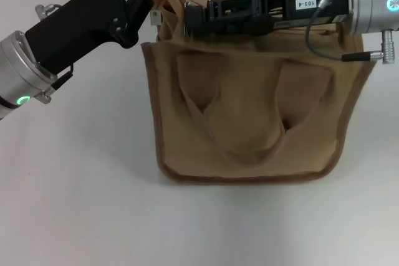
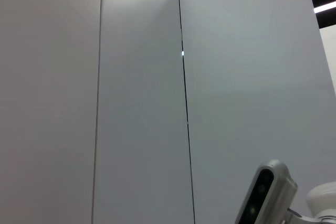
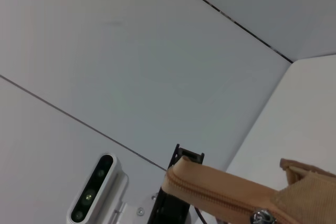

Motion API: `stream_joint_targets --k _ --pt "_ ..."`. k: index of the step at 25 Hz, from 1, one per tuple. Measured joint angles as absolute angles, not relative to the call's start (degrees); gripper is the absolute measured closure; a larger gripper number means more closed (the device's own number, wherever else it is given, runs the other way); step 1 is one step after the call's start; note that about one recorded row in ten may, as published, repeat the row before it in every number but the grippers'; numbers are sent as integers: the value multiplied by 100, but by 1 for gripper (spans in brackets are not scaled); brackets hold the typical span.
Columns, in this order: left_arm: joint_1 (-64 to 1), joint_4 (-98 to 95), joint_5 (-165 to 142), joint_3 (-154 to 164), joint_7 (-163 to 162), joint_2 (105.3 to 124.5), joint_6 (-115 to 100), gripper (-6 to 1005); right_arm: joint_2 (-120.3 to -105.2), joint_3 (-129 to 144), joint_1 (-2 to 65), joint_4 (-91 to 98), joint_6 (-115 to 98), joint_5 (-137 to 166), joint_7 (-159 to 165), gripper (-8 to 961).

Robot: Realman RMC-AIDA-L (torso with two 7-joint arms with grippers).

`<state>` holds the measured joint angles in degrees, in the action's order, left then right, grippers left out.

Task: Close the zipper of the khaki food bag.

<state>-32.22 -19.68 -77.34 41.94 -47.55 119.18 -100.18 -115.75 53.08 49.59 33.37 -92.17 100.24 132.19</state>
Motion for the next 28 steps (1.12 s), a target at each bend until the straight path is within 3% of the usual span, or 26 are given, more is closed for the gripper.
stream_joint_targets --k 12,28 --pt "-3206 -1987 -7734 4162 -4879 11898 -9989 984 -11568 5311 4945 3719 -9195 10188 13173 410" --pt "-3319 -1857 -7734 4201 -4938 11918 -10053 983 -11759 5445 5084 3647 -9017 10188 12987 414"
